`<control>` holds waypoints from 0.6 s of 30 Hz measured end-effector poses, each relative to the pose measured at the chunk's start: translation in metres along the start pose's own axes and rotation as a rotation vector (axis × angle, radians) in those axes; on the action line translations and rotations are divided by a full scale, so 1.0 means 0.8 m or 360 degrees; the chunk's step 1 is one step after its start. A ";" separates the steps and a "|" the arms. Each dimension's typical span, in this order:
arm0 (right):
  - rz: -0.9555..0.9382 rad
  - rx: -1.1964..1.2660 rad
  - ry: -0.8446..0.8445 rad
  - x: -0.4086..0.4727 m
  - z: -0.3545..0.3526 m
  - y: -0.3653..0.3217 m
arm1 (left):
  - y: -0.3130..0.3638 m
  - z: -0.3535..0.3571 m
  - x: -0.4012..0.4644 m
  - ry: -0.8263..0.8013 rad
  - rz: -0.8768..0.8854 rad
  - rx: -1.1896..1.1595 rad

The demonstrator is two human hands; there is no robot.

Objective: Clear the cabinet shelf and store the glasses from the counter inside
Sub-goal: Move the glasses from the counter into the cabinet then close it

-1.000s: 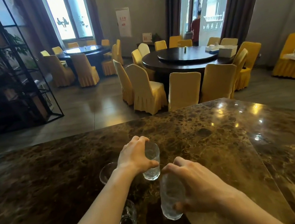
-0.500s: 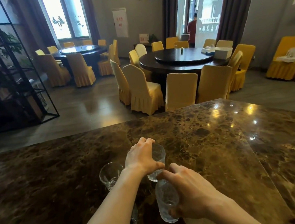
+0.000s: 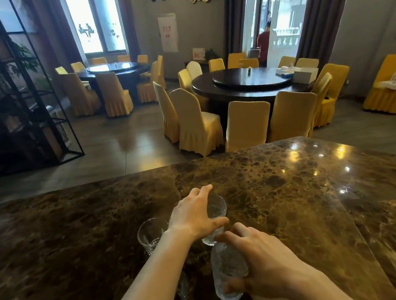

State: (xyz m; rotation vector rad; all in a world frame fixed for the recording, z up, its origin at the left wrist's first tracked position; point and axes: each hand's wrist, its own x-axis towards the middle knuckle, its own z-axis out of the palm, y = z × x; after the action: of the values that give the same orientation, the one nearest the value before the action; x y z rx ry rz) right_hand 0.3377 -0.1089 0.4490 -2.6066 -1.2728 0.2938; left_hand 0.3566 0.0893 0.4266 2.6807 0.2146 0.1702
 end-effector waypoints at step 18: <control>-0.0251 -0.0194 0.0367 0.148 -0.024 -0.091 | -0.063 -0.029 -0.185 0.0002 -0.0287 0.0136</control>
State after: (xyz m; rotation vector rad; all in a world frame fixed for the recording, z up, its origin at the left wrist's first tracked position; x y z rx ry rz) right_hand 0.3597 0.0266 0.4786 -2.5265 -1.4411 -0.1117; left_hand 0.2015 0.1177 0.4126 2.7279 0.4717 0.1088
